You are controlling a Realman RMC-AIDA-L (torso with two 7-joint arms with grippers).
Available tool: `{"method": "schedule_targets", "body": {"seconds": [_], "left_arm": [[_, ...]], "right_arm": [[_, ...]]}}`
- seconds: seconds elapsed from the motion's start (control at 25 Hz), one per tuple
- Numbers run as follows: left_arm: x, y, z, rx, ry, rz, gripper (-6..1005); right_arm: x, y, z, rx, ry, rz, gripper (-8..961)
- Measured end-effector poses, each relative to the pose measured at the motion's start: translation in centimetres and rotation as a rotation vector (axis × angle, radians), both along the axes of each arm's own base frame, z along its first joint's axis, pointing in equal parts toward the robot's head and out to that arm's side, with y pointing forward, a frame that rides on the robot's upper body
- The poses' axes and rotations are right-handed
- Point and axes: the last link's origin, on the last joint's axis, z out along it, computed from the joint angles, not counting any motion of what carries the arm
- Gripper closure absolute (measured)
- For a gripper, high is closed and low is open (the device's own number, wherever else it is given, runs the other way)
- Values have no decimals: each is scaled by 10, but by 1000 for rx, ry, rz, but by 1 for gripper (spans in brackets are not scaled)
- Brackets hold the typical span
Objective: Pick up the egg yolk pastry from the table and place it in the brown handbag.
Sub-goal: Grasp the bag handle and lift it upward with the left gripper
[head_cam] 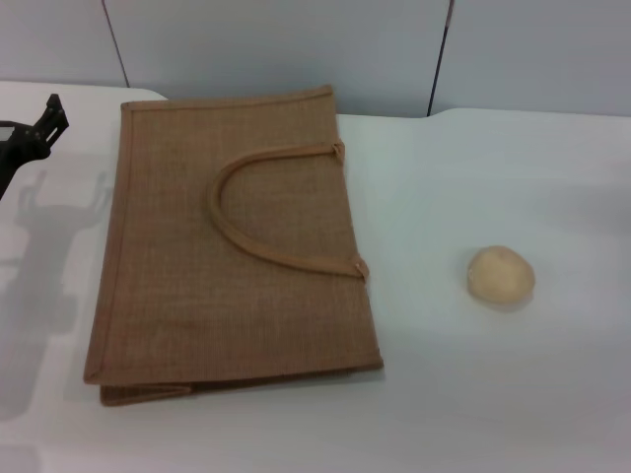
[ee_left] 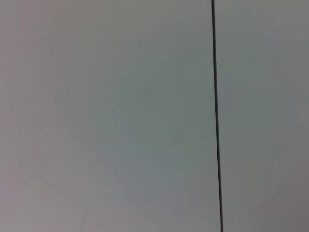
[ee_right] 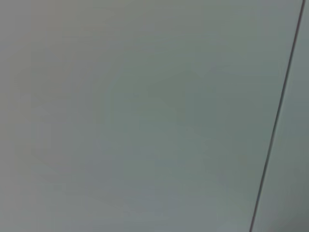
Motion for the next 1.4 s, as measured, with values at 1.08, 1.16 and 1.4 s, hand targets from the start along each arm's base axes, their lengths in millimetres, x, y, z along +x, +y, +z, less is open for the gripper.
{"method": "schedule_targets", "body": {"seconds": [1.08,1.16,1.4], "left_arm": [[11,5,-4,-60,-128,-57,134],[19,8,-5,-100,-130,-93,134],[41,17,-3,-271,-147,-184,137]], "right_arm": [[4,-1,-3,-26,-4,-20,66],[5,-2,-2,-26,-5,-23,66],[6,-2,-4,-39,0,-35,66]]}}
